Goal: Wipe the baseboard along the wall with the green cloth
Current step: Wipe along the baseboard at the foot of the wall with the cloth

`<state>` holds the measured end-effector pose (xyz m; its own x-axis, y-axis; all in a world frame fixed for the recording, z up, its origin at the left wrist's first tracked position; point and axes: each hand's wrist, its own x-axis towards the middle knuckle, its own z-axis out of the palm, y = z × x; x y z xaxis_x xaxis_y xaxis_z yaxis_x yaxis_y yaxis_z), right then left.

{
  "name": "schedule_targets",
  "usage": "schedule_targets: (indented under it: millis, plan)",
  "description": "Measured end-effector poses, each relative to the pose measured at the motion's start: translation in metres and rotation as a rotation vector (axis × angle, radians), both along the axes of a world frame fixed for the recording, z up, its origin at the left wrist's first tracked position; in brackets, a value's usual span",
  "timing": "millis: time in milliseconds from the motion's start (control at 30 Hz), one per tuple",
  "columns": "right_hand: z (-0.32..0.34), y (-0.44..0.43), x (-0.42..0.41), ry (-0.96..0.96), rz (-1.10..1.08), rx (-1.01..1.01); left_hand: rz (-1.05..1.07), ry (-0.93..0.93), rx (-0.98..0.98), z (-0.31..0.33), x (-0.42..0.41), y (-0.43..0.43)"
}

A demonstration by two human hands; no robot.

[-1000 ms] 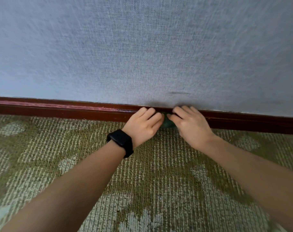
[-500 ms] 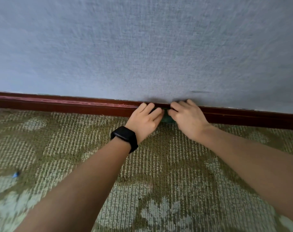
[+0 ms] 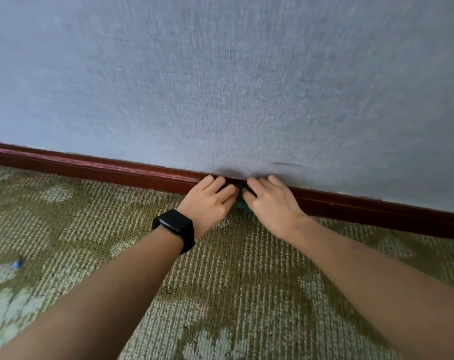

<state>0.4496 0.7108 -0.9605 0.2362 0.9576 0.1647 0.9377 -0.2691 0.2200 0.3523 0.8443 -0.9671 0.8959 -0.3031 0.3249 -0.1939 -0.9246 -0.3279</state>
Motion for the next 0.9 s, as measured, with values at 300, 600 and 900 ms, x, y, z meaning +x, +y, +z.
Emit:
schedule_targets:
  millis: [300,600,900]
  plan:
    - [-0.002,-0.004,0.005,0.135,0.060,0.087,0.077,0.108,0.021,0.017,0.002,-0.013]
    - [0.000,-0.009,0.005,0.263,0.013,0.094,0.151,0.128,0.018,0.019,0.005,-0.022]
    - [-0.016,-0.006,0.005,0.204,0.009,0.261,0.045,0.067,0.083,0.009,0.008,-0.010]
